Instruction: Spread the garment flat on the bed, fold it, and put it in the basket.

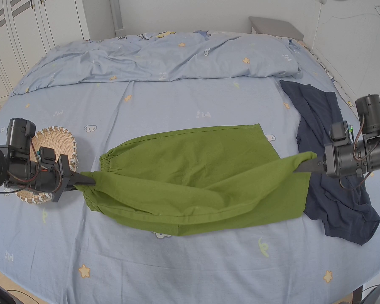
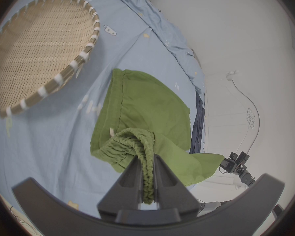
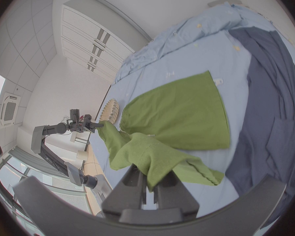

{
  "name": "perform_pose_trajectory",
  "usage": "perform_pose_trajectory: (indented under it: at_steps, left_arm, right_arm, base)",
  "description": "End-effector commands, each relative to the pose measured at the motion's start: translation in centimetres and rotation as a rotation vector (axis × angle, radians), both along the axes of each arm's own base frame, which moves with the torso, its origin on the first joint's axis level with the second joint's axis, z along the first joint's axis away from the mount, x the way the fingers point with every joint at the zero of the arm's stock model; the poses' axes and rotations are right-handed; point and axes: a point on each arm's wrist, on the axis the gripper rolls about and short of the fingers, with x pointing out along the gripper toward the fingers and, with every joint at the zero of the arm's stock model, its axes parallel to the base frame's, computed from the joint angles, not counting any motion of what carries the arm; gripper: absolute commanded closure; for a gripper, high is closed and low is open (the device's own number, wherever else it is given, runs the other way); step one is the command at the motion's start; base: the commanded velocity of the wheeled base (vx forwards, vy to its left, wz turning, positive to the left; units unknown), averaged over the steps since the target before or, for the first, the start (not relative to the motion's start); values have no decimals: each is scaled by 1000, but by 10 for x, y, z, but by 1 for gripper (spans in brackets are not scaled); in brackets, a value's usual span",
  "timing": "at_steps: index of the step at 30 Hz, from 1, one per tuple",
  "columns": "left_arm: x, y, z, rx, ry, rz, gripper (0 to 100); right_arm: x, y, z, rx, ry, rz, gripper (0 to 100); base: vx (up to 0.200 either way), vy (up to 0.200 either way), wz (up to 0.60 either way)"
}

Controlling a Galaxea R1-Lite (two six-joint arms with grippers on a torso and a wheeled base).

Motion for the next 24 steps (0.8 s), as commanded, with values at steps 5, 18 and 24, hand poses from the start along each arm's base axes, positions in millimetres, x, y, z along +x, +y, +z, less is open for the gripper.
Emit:
perform_pose_trajectory:
  at_steps: [5, 18, 24]
  left_arm:
    - [53, 5, 7, -3, 13, 5, 100]
    - [78, 8, 9, 9, -33, 12, 100]
    - [86, 7, 6, 13, -66, 9, 100]
  right_arm:
    - [63, 12, 24, 19, -78, -3, 100]
    - [99, -1, 31, 27, -156, -51, 100]
    - [103, -10, 32, 32, -176, -81, 100]
  base:
    - [0, 0, 0]
    - [0, 0, 0]
    - [0, 0, 0]
